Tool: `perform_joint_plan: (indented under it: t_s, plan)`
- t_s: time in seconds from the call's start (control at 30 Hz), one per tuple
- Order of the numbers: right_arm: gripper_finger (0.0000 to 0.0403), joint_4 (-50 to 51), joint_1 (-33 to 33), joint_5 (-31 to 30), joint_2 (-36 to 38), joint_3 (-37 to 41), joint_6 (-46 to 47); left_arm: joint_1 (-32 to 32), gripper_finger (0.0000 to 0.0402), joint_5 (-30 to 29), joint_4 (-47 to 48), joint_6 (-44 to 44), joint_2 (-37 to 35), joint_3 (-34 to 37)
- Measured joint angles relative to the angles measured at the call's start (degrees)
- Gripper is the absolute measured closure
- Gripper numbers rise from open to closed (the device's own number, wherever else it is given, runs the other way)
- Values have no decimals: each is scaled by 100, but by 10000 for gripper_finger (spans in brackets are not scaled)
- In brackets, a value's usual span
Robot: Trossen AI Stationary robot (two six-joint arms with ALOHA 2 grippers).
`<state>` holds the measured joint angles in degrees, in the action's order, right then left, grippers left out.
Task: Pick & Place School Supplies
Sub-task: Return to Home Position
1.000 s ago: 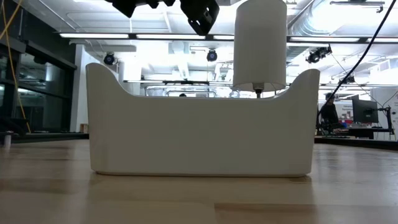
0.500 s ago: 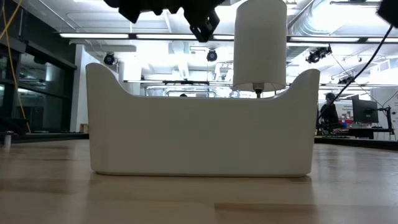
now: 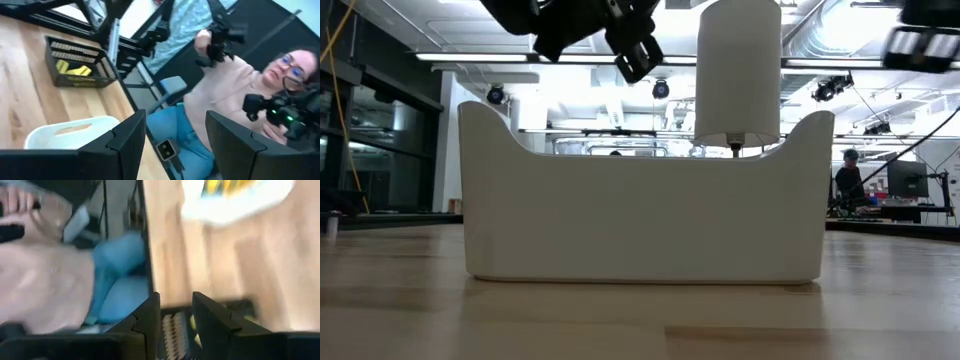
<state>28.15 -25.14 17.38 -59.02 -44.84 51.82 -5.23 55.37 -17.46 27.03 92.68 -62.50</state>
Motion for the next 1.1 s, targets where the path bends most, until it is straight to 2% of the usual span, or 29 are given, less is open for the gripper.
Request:
perform_joint_plan:
  t_s: [0.23, 0.4, 0.67, 1.1]
  plan:
    - [297, 365, 262, -1584, 947, 2, -917, -427, 200, 757, -70, -47, -125, 2]
    - [297, 679, 348, -2190, 1530, 2, -1174, -563, 200, 840, -30, -44, -334, 9]
    - [297, 497, 373, -2569, 2041, 239, -1862, -372, 200, 1159, -11, -37, -892, 11]
    - [297, -1238, 902, -2663, 3182, 1930, -2790, 21, 200, 1189, 50, -42, -1128, 11]
